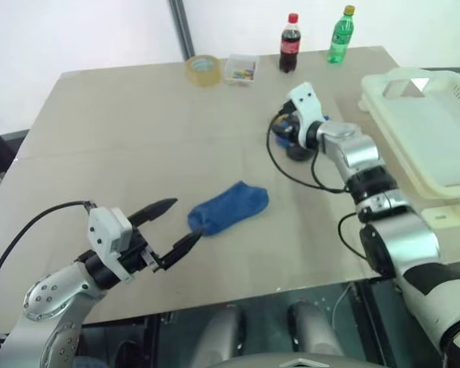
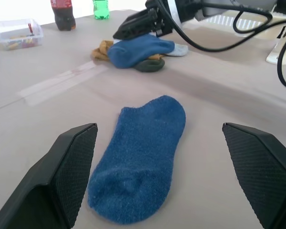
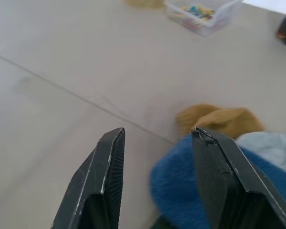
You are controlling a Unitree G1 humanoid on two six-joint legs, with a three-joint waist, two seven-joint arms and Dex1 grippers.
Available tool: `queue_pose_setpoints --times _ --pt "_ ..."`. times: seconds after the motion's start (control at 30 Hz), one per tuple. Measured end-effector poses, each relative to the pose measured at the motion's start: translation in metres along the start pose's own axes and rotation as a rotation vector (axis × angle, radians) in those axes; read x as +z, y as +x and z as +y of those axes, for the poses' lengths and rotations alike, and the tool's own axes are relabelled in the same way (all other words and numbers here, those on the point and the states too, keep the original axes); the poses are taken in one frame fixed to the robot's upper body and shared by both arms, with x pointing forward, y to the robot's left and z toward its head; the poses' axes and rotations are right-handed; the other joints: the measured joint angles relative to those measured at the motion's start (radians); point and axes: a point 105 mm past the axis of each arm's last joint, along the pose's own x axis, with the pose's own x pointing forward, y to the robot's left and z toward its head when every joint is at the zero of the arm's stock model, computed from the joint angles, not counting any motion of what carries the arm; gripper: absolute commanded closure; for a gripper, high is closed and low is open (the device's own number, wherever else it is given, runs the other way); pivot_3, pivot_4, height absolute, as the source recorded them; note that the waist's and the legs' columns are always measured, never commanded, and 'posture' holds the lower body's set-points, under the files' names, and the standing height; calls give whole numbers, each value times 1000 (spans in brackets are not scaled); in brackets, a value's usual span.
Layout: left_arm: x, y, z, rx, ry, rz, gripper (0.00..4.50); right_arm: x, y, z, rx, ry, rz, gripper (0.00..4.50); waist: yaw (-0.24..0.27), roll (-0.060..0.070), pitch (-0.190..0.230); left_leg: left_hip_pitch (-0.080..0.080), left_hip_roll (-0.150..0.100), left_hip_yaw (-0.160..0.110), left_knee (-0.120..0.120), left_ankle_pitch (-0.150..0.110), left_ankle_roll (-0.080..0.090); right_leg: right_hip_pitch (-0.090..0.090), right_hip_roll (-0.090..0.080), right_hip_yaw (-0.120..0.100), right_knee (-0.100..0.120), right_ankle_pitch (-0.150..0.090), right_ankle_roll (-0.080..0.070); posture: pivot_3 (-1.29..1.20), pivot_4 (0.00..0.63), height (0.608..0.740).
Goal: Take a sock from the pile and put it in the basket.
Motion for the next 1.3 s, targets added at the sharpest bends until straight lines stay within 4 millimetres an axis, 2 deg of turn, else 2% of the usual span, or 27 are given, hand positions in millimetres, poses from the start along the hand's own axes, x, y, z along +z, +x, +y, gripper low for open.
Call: queue_pose_setpoints --times 0.17,0.23,0.43,0.5,0.57,0.77,1.17,1.3 --pt "-1 0 1 11 1 6 0 -37 4 -5 -50 16 92 2272 -5 0 0 0 0 0 0 0 0 0 0 0 1 0 0 0 150 740" --pt "-1 0 1 11 2 7 0 -43 4 -5 -59 30 104 2272 -8 0 0 0 0 0 0 0 0 0 0 0 1 0 0 0 150 740" --pt "-1 0 2 17 2 6 0 -40 6 -7 -77 19 72 2272 -19 0 0 0 0 0 0 0 0 0 0 0 1 0 0 0 150 740" --pt "-1 0 2 18 2 7 0 -38 7 -4 -67 18 59 2796 -19 0 0 0 0 0 0 0 0 0 1 0 1 0 0 0 150 740" --pt "-1 0 2 18 3 7 0 -36 9 2 -48 6 51 3581 -19 0 0 0 0 0 0 0 0 0 1 0 1 0 0 0 150 740" --pt "-1 0 2 18 3 9 0 -43 13 12 -13 -16 83 3581 -18 0 0 0 0 0 0 0 0 0 0 0 1 0 0 0 150 740" --pt "-7 -6 0 35 -15 37 0 -48 12 11 -18 -75 122 3581 -18 0 0 0 0 0 0 0 0 0 0 0 1 0 0 0 150 740" --pt "-5 -5 1 39 -8 30 0 -56 11 12 -20 -96 153 3581 -19 0 0 0 0 0 1 0 0 0 0 0 1 0 0 0 150 740"
